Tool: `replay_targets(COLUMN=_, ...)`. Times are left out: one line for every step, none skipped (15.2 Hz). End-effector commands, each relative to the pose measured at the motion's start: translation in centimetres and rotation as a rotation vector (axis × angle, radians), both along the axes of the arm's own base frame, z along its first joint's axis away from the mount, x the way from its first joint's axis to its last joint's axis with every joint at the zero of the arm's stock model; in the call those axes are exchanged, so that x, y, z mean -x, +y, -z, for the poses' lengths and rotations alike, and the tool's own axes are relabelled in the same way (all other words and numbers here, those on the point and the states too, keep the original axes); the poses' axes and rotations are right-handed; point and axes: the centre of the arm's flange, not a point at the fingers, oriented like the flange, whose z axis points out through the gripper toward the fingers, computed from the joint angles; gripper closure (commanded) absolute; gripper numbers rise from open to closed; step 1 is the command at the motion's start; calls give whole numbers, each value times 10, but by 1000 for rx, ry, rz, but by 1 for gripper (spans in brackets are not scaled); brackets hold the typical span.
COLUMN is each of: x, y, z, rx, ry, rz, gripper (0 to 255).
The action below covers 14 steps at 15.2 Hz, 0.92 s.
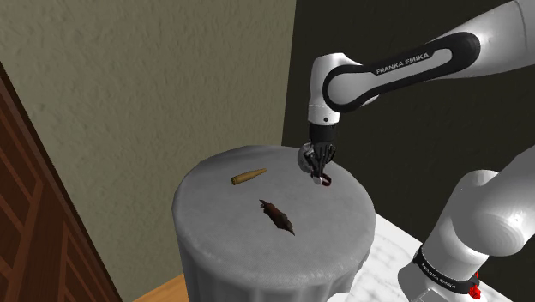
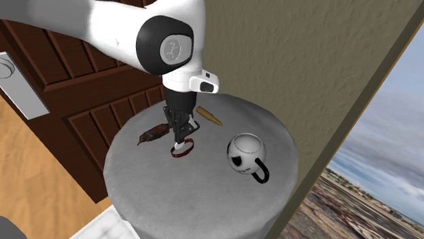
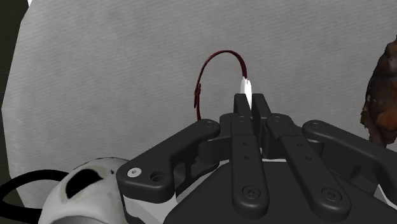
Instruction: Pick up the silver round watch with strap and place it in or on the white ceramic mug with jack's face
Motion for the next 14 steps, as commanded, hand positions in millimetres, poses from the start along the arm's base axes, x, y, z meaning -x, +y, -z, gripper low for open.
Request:
replay_targets(x=2, y=-1, z=-12, rx=0, ry=0, rz=0, gripper=255)
replay_targets(x=2, y=-1, z=-17, rx=0, ry=0, rz=0, gripper=255)
replay_targets(x=2, y=-1, z=-22, rx=0, ry=0, rz=0, gripper=255)
replay_targets(x=2, y=-1, z=-28, rx=0, ry=0, rz=0, gripper=255)
replay_targets(x=2, y=-1, z=-33, rx=0, ry=0, rz=0, gripper=255)
replay_targets(x=2, y=-1, z=-38, rx=0, ry=0, rz=0, gripper=255)
replay_targets(x=2, y=-1, z=-44, rx=0, ry=0, rz=0, gripper=255)
replay_targets(x=2, y=-1, z=-49, rx=0, ry=0, rz=0, gripper=255)
replay_targets(x=2, y=-1, z=-54, rx=0, ry=0, rz=0, gripper=255)
replay_targets(x=2, y=-1, z=-59, rx=0, ry=0, rz=0, gripper=255)
replay_targets(x=2, y=-1, z=-65, rx=0, ry=0, rz=0, gripper=255)
replay_targets(x=2, y=-1, z=-70, rx=0, ry=0, rz=0, gripper=255)
replay_targets(x=2, y=-1, z=-75, rx=0, ry=0, rz=0, gripper=255)
replay_targets(x=2, y=-1, z=-80, rx=0, ry=0, rz=0, gripper=255)
